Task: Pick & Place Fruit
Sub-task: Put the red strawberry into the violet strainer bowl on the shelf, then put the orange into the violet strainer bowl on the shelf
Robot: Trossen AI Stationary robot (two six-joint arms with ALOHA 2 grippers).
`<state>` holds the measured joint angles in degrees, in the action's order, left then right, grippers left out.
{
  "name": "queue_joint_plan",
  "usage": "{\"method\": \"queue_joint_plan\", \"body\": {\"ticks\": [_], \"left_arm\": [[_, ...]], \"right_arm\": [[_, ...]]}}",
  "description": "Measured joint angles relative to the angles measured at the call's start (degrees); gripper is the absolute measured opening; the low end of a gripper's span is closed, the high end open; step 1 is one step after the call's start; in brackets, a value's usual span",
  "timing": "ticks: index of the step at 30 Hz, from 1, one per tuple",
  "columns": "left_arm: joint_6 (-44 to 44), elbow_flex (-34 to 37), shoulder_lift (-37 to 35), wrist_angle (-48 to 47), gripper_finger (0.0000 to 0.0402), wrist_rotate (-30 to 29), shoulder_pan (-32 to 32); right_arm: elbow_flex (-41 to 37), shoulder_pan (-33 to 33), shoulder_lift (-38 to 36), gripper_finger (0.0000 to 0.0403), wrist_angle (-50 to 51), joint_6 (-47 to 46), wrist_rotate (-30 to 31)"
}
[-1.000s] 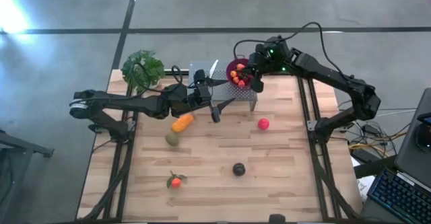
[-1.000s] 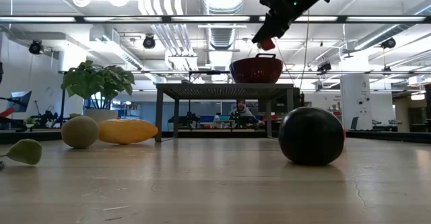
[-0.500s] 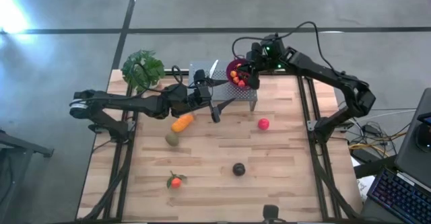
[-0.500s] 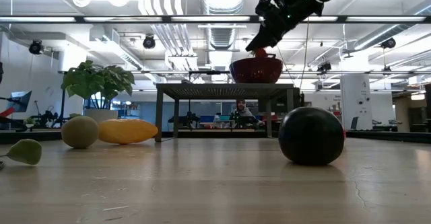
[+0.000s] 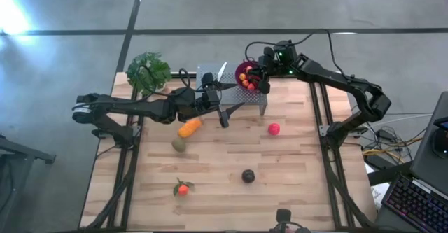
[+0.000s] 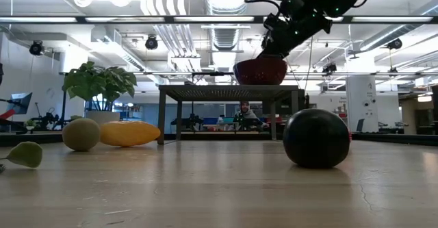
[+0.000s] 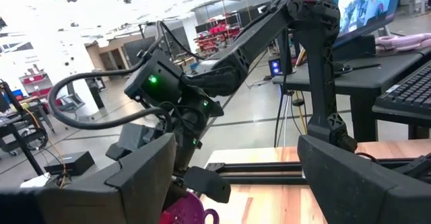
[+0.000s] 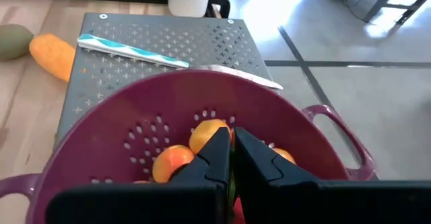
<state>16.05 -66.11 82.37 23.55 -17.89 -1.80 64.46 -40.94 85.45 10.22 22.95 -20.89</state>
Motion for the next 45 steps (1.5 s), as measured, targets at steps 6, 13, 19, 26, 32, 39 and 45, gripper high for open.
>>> {"method": "queue_joint_plan", "body": {"ticks": [6,13,19,26,32,39,45], "left_arm": [[0.0,0.0,0.0,0.0,0.0316,0.0,0.0],[0.0,0.0,0.0,0.0,0.0316,0.0,0.0],[0.0,0.0,0.0,0.0,0.0316,0.0,0.0],[0.0,0.0,0.0,0.0,0.0316,0.0,0.0],[0.0,0.0,0.0,0.0,0.0316,0.0,0.0],[0.0,0.0,0.0,0.0,0.0316,0.0,0.0],[0.0,0.0,0.0,0.0,0.0316,0.0,0.0]], "right_arm": [[-2.0,-0.4,0.0,0.0008,-0.8,0.2,-0.1],[-2.3,-0.4,-0.1,0.0008,-0.7,0.2,-0.1],[-2.0,-0.4,-0.2,0.0013,-0.6,0.2,-0.1],[-2.0,-0.4,-0.2,0.005,-0.3,0.2,1.8],[-2.0,-0.3,-0.7,0.009,-0.2,0.0,2.2],[-1.9,-0.3,-5.8,0.0127,-0.2,-0.3,2.9],[-1.9,-0.3,-13.0,0.0149,0.6,-1.6,2.9]]}}
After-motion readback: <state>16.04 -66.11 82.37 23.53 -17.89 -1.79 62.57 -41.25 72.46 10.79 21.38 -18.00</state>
